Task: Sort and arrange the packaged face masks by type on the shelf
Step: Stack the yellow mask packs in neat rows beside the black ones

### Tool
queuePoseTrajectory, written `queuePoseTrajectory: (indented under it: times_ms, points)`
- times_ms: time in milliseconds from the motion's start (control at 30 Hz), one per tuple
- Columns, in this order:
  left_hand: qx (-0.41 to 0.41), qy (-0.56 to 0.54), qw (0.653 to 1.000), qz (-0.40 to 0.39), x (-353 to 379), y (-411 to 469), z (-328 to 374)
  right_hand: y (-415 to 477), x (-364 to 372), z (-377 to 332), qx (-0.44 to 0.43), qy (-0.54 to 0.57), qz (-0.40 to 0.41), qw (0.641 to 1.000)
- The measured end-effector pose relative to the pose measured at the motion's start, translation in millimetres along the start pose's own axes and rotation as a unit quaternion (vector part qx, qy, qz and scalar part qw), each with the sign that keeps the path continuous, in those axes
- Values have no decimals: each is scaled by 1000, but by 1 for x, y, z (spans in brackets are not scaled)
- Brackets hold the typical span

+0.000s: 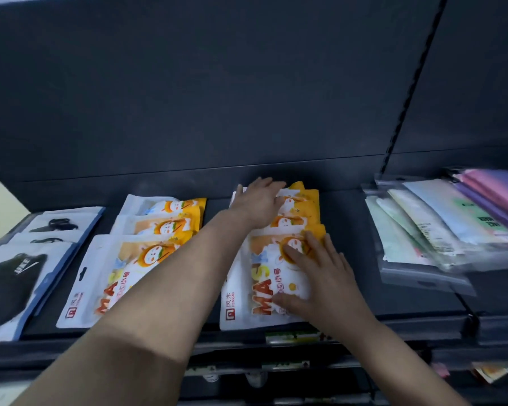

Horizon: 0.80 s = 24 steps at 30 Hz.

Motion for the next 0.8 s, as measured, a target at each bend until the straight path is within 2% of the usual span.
queuePoseTrajectory:
  times_ms: [100,333,400,533,600,667,733,800]
  points:
    - [-19,26,999,-43,6,14,-6,2,2,1,2,-15,-8,1000]
    - [-30,8,999,-20,4,11,-19,9,5,-4,16,12,-24,1000]
    - [-19,1,1000,-2,2,9,-18,9,6,-4,18,7,-26,999]
    - [15,-21,996,88,-6,-10,-9,5,4,-5,5,-6,-20,1000]
    - [46,-35,991,122,-8,-23,2,2,2,-5,-13,1,8,1000]
    - [84,-49,985,143,-8,-35,13,-1,-4,-6,-20,18,70,997]
    - [113,-93,978,149,-8,-44,27,-4,-14,-1,-1,34,135,990]
    - [127,-136,973,137,-8,-51,42,-9,-27,13,8,5,172,985]
Point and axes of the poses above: each hand's wrist, its own y-axis towards the middle knuckle, its own x-axis out of the palm, z = x × y, the point moved 3 cm from there along y, towards the middle knuckle, and after that the axes turned 3 degrees about -x, right-handed, at the moved point
